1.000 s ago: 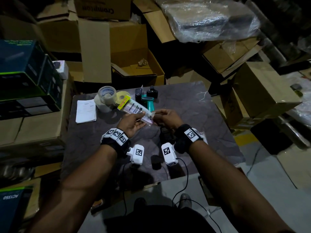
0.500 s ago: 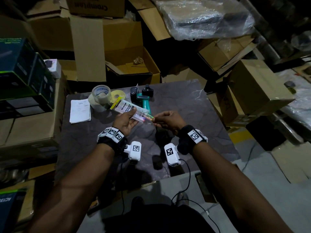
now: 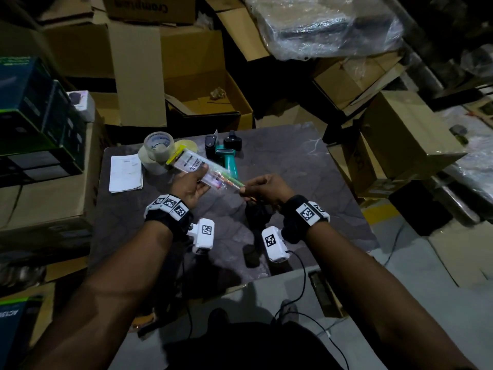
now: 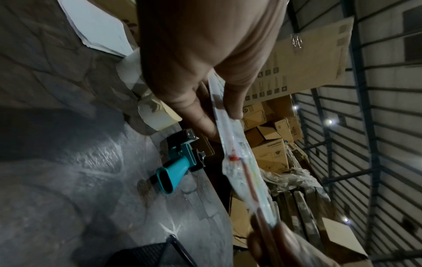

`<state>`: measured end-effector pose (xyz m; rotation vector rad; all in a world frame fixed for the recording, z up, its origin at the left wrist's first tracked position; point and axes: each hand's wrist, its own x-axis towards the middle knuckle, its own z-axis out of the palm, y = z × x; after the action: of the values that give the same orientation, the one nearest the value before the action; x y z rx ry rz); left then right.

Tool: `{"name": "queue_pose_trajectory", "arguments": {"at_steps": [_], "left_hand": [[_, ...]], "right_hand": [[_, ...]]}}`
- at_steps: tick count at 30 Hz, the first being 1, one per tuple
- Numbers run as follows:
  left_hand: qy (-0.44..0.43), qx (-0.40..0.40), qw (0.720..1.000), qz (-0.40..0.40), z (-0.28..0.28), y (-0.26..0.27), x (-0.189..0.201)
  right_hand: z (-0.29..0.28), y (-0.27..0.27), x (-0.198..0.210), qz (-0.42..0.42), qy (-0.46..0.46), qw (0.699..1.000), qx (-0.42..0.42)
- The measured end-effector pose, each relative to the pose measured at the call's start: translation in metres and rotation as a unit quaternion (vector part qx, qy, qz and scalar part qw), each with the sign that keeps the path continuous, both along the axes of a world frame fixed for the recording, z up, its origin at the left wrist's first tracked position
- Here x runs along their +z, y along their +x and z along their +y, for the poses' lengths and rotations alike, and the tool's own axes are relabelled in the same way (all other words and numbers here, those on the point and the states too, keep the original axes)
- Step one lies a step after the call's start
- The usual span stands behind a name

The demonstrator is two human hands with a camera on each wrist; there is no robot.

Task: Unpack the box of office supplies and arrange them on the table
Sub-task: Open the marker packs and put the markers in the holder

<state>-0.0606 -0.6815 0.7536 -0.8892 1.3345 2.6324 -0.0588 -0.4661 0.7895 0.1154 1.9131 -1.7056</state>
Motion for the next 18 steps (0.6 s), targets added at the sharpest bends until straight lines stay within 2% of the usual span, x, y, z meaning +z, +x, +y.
{"name": "queue_pose_trajectory", "arguments": {"at_steps": [4,8,12,16,18], "left_hand": [[-0.005,-0.043,0.999,-0.003,0.002,0.005,-0.005],[-0.003,-0.043,0.999,0.003,0.023,0.008,-0.012],[-0.021,-0.034,0.999,-0.001,0.027,0.004,-0.015],[-0.010,0.004,1.000,-0.024,0.016,-0.009,-0.021],[-0.010,0.014,0.999,-0.045,0.015,-0.013,-0.025]], "right_hand": [[0.006,0.002,0.001,-0.001,0.008,0.999,0.035],[-0.007,0.008,0.001,-0.026,-0.011,0.999,0.026],[-0.002,0.007,-0.005,-0.003,0.065,0.997,0.046],[0.039,0.000,-0.020,-0.002,0.173,0.982,0.080],[0.058,-0.006,-0.029,-0.013,0.186,0.981,0.045]]}}
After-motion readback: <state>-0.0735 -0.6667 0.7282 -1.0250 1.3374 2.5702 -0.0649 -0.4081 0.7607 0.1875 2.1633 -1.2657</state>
